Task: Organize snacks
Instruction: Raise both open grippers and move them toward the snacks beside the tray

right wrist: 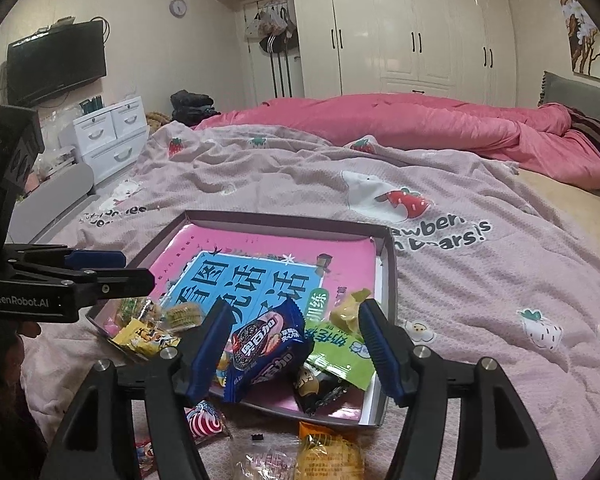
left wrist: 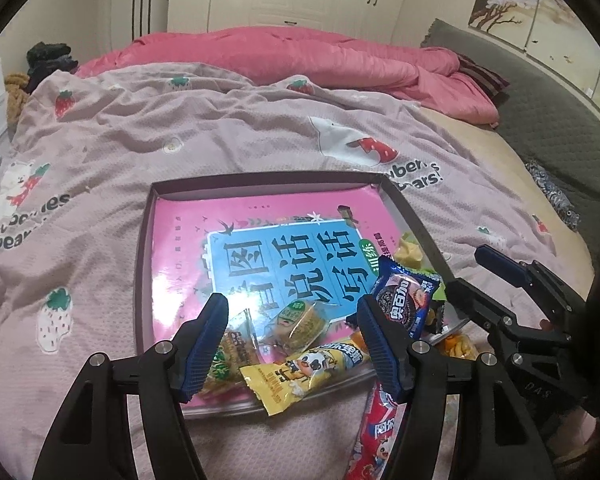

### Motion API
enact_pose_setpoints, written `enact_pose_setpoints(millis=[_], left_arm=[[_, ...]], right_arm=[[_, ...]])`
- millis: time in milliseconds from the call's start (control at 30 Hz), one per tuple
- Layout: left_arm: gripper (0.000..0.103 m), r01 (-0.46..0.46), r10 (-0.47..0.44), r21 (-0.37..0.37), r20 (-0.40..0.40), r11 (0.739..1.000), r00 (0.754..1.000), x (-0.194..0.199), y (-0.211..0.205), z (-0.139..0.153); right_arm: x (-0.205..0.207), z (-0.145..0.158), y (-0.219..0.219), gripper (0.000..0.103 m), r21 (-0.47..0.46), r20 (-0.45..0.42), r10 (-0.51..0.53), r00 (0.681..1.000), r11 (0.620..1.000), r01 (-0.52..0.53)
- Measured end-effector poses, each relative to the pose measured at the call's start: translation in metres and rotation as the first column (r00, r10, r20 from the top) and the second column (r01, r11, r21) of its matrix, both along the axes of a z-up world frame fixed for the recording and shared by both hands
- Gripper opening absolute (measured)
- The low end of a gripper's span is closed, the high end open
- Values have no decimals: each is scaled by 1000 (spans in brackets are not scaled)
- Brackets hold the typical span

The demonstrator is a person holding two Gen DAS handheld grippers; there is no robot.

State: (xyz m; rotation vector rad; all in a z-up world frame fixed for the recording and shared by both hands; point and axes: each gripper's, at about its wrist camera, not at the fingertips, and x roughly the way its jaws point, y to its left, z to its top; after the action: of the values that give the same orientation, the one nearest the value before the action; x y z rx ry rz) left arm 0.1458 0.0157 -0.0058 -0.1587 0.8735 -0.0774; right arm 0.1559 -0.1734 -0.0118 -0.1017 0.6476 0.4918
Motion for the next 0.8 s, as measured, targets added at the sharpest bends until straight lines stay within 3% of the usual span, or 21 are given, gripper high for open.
enact_pose_setpoints(millis=[800], left_arm=[[69, 33, -34, 11, 48, 999, 998, -25, -9, 26]], right_arm=[[-21, 21, -26, 68, 52, 17, -63, 998, 997, 62]])
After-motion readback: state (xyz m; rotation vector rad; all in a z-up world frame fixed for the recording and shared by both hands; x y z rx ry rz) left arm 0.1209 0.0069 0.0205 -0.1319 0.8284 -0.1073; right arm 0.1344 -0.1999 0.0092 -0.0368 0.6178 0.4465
